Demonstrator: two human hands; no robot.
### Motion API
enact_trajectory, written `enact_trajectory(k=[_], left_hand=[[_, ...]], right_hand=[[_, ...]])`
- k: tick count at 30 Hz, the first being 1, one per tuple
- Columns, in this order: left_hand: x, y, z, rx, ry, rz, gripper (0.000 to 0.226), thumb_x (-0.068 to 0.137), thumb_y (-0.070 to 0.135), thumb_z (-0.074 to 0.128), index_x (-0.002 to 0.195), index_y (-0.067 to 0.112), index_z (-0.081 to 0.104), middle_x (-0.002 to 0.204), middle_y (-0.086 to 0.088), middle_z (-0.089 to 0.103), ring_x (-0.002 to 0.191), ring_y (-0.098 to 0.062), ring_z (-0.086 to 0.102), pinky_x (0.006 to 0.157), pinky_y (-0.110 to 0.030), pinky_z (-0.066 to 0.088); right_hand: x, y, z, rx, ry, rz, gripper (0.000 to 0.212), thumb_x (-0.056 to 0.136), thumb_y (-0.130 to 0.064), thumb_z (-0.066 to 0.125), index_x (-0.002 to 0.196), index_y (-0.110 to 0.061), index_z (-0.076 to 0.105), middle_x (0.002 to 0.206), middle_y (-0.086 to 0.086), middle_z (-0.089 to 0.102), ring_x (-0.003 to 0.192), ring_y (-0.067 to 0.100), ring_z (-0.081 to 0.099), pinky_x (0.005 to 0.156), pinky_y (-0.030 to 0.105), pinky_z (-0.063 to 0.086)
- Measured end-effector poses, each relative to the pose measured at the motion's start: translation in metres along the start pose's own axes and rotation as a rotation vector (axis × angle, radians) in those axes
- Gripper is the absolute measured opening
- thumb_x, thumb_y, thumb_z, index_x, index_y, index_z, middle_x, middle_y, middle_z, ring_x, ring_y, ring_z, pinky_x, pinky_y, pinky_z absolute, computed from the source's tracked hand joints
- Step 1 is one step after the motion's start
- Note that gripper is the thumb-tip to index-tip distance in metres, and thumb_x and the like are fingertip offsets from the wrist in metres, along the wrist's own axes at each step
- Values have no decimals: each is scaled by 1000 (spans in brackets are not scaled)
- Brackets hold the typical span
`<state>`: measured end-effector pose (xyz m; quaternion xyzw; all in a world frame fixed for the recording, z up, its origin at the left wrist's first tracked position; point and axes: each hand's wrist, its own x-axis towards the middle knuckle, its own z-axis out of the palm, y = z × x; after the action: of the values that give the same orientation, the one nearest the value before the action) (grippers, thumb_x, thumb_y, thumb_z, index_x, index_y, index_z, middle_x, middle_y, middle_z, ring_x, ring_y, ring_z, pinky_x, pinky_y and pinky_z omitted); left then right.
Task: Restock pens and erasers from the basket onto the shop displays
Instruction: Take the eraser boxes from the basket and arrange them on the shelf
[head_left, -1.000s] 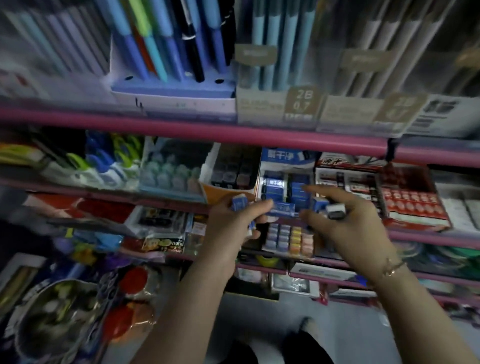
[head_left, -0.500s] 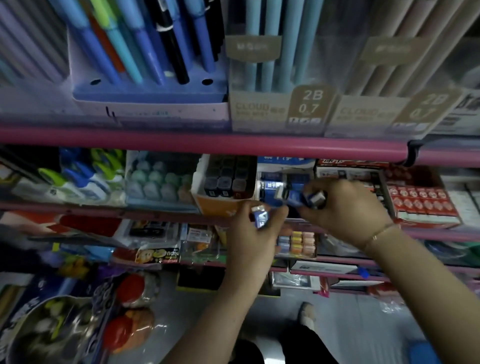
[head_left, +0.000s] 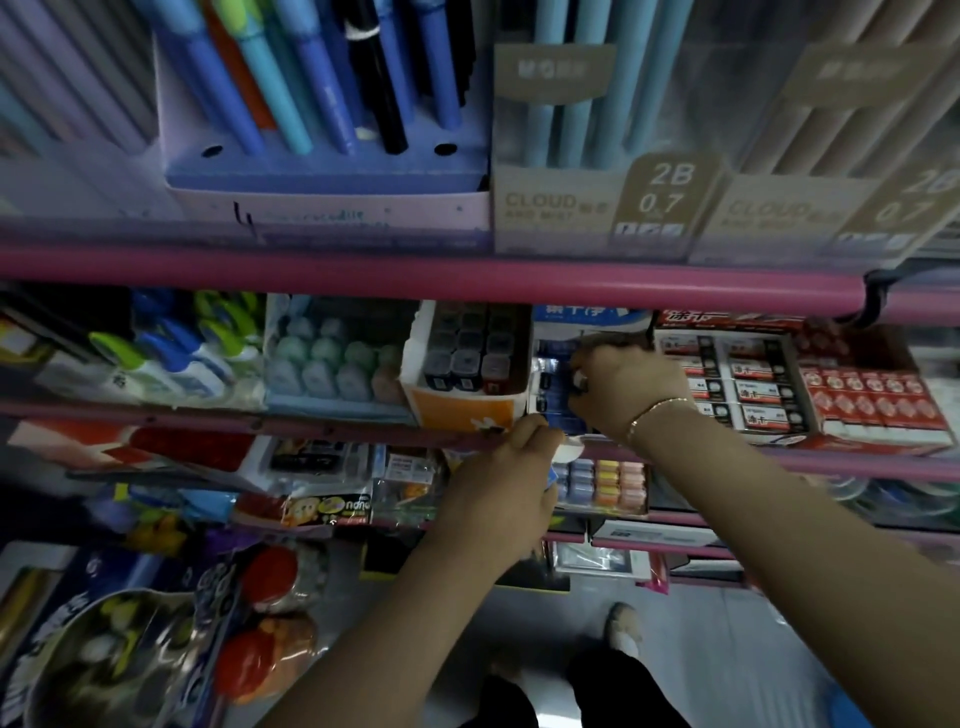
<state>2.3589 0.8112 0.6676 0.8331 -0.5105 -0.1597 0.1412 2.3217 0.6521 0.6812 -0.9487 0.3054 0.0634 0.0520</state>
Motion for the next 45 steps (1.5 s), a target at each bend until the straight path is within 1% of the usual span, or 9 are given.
enact_trajectory(k=[4, 9, 17, 23, 28, 31, 34, 38, 45], left_hand=[[6, 2, -6, 20, -46, 0, 42, 91, 22, 55, 131, 18, 41, 139, 0, 36, 112, -27, 54, 87, -39, 49], [20, 11, -7, 57, -140, -61, 71, 89, 14, 57, 148, 16, 17, 160, 2, -6, 125, -29, 47, 87, -38, 49], [47, 29, -8, 147, -227, -192, 86, 85, 3, 59, 151, 9, 4, 159, -8, -14, 128, -33, 44, 89, -40, 47], [49, 34, -11, 170, -276, -239, 82, 86, 0, 54, 151, 8, 3, 159, -9, -14, 133, -34, 38, 96, -42, 45], [43, 42, -21, 191, -313, -210, 75, 89, 7, 56, 150, 10, 13, 160, -6, -9, 132, -31, 40, 98, -41, 45], [40, 51, -32, 109, -152, -176, 32, 85, 10, 61, 115, 9, 52, 136, -12, 46, 98, -28, 58, 74, -36, 49], [53, 63, -40, 185, 42, -218, 16, 85, 5, 58, 95, 13, 49, 90, -8, 58, 75, -27, 54, 60, -32, 37], [82, 73, -32, 486, 64, -211, 35, 85, -5, 55, 119, 3, 53, 107, -15, 61, 99, -35, 60, 63, -36, 36], [108, 59, -15, 644, 33, -219, 45, 92, 0, 47, 137, 2, 40, 129, -19, 51, 116, -37, 51, 78, -39, 47]], right_hand=[[11, 11, -4, 212, -164, 63, 47, 81, -33, 61, 127, -29, 54, 114, 6, 63, 102, 25, 61, 79, 30, 51], [32, 18, -10, 337, -247, 113, 24, 78, -30, 64, 94, -12, 68, 60, 3, 65, 55, 18, 62, 52, 22, 51], [32, 19, -6, 197, -158, -42, 42, 85, -39, 58, 125, -26, 56, 131, 7, 55, 118, 27, 52, 93, 31, 44], [20, 19, -25, 295, -295, -108, 14, 86, -34, 57, 93, -22, 57, 83, 8, 66, 81, 25, 66, 71, 28, 52], [-15, 37, -27, 311, -80, -72, 24, 83, -29, 60, 106, -21, 64, 108, 7, 67, 99, 28, 62, 79, 26, 47], [-37, 45, -23, 478, 6, -14, 18, 78, -24, 67, 96, -23, 69, 91, 9, 70, 83, 30, 65, 68, 25, 46], [-45, 53, -17, 780, 90, 99, 12, 76, -16, 71, 85, -22, 65, 72, 5, 68, 63, 29, 65, 60, 27, 51], [-56, 66, -12, 1249, 156, 283, 12, 78, -10, 74, 85, -7, 64, 49, 4, 60, 34, 13, 51, 35, 16, 38], [-77, 87, -16, 1893, -6, 410, 14, 81, -4, 69, 74, -9, 57, 65, 12, 67, 50, 21, 65, 43, 23, 48]])
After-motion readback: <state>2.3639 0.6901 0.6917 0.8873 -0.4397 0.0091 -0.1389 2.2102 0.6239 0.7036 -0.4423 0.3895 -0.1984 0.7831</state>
